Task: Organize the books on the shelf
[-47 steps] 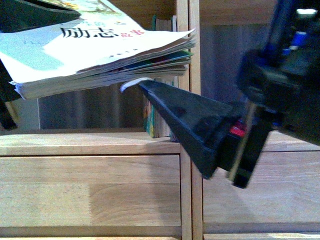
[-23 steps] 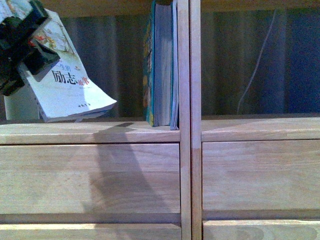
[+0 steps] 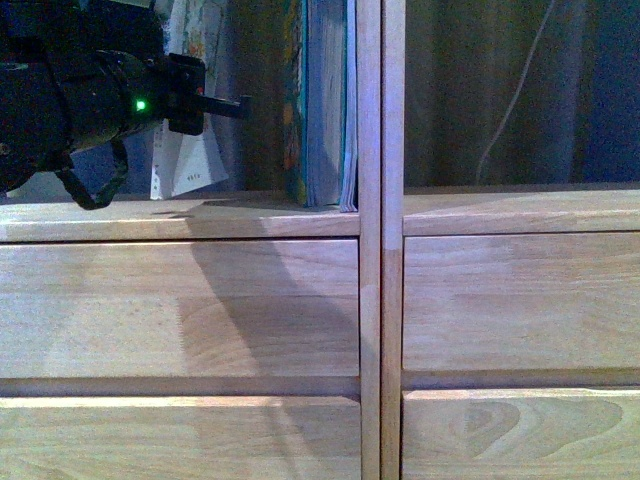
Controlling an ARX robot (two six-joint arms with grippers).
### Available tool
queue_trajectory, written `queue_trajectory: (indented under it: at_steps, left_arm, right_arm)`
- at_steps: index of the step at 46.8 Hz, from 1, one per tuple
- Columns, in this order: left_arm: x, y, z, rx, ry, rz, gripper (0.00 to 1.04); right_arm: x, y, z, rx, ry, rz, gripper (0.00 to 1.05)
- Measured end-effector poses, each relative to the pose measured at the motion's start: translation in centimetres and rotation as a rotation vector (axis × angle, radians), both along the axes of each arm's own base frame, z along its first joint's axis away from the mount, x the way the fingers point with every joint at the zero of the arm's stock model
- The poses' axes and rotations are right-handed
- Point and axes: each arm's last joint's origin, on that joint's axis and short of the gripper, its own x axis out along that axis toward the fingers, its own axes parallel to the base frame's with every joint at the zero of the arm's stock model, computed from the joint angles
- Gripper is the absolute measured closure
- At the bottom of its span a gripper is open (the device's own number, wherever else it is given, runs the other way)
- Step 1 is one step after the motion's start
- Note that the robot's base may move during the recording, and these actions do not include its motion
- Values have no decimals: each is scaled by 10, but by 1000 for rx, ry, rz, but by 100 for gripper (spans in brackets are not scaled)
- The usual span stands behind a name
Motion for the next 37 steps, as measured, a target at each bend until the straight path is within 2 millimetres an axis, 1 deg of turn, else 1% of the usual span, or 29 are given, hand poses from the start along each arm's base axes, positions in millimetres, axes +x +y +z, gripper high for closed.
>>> queue_trajectory:
  at_steps: [2,5,8,14,19,27,30,37]
  left_arm:
    - [7,0,2,9,-9,17,88]
    - [16,-1,6,14,-15,30,88]
    - [22,-2,11,17,-21,32,88]
    - [41,-8,19,24,-18,35,88]
    - [54,-17,16,35,0,37,88]
    - [76,-38,5,111,28,22,88]
    - [82,-46,3,133,40,14,88]
    - [87,-54,2,145,43,14,88]
  right_arm:
    - [0,0,0,-63,-16,-16,7]
    - [0,0,0,-114,-30,-23,7]
    - [0,0,0,-132,-34,-27,7]
    - [0,0,0,-158,-41,-32,7]
    - [0,0,0,-163,-43,-32,7]
    - [0,0,0,-165,-44,-33,7]
    - [0,0,0,-165,-44,-33,7]
    - [0,0,0,-165,-44,-33,7]
